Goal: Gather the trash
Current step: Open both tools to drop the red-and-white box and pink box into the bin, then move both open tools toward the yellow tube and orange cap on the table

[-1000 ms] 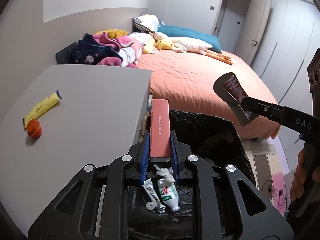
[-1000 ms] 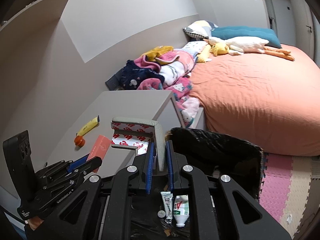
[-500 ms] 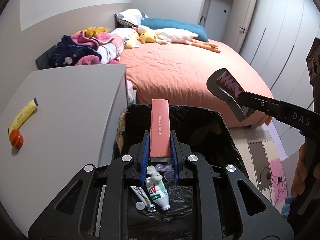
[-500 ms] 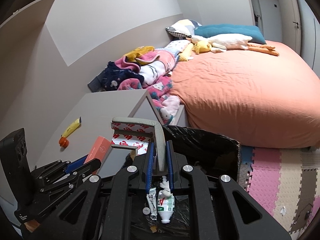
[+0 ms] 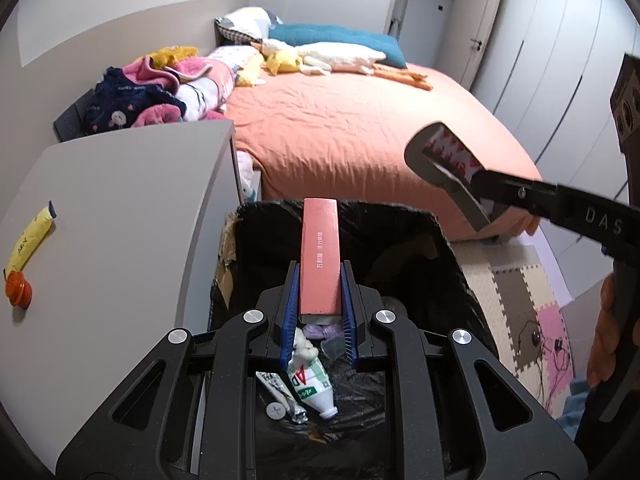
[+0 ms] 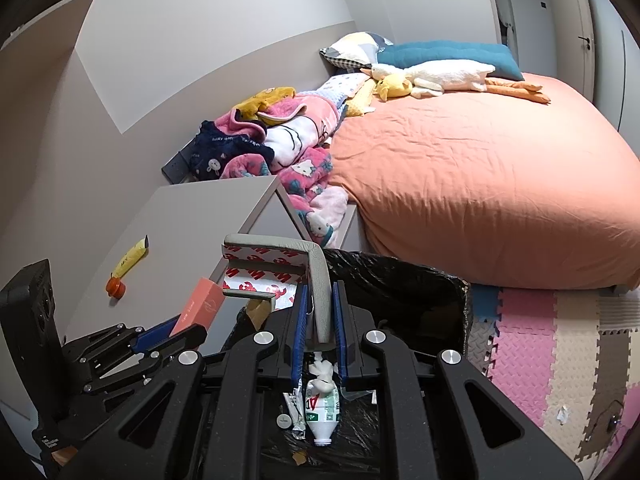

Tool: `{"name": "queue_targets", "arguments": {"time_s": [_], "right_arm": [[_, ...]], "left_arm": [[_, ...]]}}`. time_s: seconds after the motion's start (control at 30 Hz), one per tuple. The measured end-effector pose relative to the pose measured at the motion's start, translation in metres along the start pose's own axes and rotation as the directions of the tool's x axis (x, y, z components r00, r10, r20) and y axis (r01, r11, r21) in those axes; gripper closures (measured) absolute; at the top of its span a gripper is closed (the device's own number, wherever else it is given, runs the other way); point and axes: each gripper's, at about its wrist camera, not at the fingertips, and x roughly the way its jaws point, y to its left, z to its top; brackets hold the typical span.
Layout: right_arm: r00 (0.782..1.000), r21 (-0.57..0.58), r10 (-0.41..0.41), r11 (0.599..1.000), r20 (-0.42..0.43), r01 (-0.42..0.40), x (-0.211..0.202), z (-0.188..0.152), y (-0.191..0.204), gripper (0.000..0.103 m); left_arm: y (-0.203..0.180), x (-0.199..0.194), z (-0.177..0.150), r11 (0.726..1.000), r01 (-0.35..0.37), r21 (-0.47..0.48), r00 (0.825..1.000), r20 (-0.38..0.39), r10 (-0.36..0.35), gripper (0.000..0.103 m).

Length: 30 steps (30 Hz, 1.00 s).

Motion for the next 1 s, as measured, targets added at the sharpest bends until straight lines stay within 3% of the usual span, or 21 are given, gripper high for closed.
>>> {"name": "queue_targets", "arguments": {"time_s": [0.03, 0.07, 0.13, 0.17, 0.2, 0.67, 1.0], "right_arm": [[1.0, -0.001, -0.008, 1.0, -0.008, 0.008, 0.001, 0.001, 0.0, 0.088], [1.0, 0.004, -0.008, 1.0, -0.011, 0.008, 0.002, 0.002, -0.001, 0.084], [1.0, 0.02, -0.013, 1.0, -0.019, 0.013, 0.003, 0.003, -0.003, 0.057], [1.0, 0.02, -0.022, 1.0, -0.016, 0.022, 0.003, 0.004, -0.004, 0.04], [0.999, 0.015, -0.035, 0.999, -0.004, 0.035, 0.001, 0.004, -0.004, 0.037], [0.999, -0.005, -0.034, 0.999, -0.005, 0.034, 0.007, 0.004, 0.007, 0.034], [0.999, -0.052, 0.033, 0.998, 0.005, -0.032, 0.022, 0.006, 0.043, 0.028]], "left_arm": [[0.001, 0.002, 0.0, 1.0, 0.001, -0.002, 1.0, -0.013, -0.001, 0.081], [0.002, 0.006, 0.0, 1.0, 0.005, -0.013, 0.999, -0.04, -0.005, 0.053], [0.005, 0.007, -0.002, 0.999, -0.036, -0.034, 0.998, -0.055, 0.034, 0.007], [0.006, 0.006, -0.002, 0.998, -0.05, -0.034, 0.998, -0.044, 0.049, 0.007], [0.007, 0.004, -0.003, 0.998, -0.053, -0.025, 0.998, -0.04, 0.052, 0.007], [0.021, -0.009, -0.003, 0.995, -0.096, -0.038, 0.995, -0.005, 0.096, 0.006], [0.053, -0.017, -0.012, 0.987, -0.134, -0.084, 0.991, 0.003, 0.135, 0.007]]}}
